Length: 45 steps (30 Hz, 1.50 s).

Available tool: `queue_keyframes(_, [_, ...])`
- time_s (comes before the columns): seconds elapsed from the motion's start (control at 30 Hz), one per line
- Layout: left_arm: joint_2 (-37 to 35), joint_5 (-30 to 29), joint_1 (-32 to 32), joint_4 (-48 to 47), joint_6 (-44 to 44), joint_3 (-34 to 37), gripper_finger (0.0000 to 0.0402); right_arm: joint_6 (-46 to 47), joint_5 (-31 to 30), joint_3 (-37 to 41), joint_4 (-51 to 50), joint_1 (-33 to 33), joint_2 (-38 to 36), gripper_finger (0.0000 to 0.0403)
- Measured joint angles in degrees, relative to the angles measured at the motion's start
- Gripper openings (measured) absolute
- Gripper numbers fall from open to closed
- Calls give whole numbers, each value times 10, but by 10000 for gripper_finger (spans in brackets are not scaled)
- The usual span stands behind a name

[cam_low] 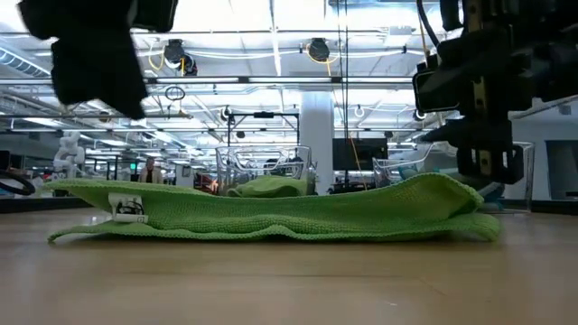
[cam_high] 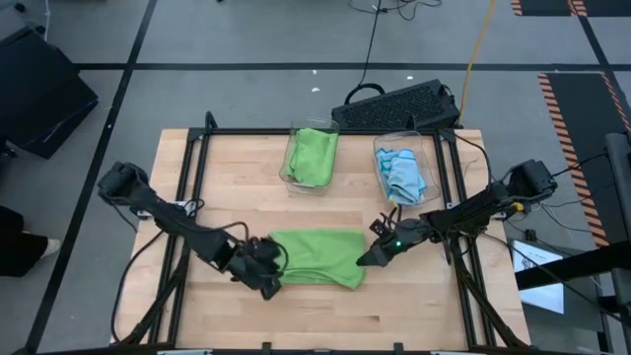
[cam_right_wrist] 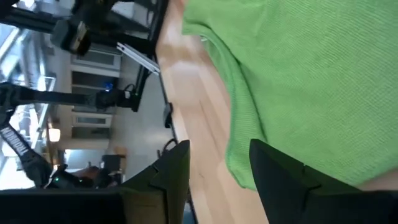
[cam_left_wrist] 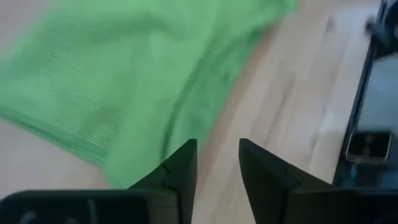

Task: Fold microfiber towels
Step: Fold the green microfiber towel

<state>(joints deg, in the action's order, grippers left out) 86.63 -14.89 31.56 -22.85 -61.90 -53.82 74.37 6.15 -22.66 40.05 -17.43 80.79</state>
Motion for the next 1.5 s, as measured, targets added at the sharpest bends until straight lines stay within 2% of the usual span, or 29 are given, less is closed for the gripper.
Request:
queue_keyframes(0.13, [55, 16, 10, 14, 6, 0, 114, 0, 0, -3, -17, 0, 0, 157])
queue_keyframes(0.27, [113, 27, 17, 22, -32, 0, 113, 20, -17, -4, -42, 0, 0, 142])
queue_keyframes(0.37, [147, 58, 21, 41, -63, 0, 113, 44, -38, -4, -63, 0, 0, 124])
queue_keyframes(0.5, [159, 135, 28, 102, -54, -2, 113, 54, -62, -4, -65, 0, 0, 102])
queue_keyframes(0.6, [130, 148, 33, 100, -69, 1, 113, 53, -62, -4, -64, 1, 0, 90])
queue_keyframes(0.73, [59, 87, 35, 61, -103, -1, 113, 39, -62, -4, -62, 2, 0, 85])
queue_keyframes(0.9, [-16, 15, 23, 9, -88, -1, 113, 31, -60, -4, -65, 10, 0, 84])
queue_keyframes(1.13, [-52, 4, -48, -28, -44, -1, 114, -1, -6, -4, -61, 33, 0, 84])
queue_keyframes(1.27, [-42, 73, -104, -33, 16, 0, 135, -17, 32, -4, -61, 40, 0, 84])
queue_keyframes(1.5, [-5, 216, -205, -118, 84, 0, 247, -25, 95, -4, -60, 40, 0, 84])
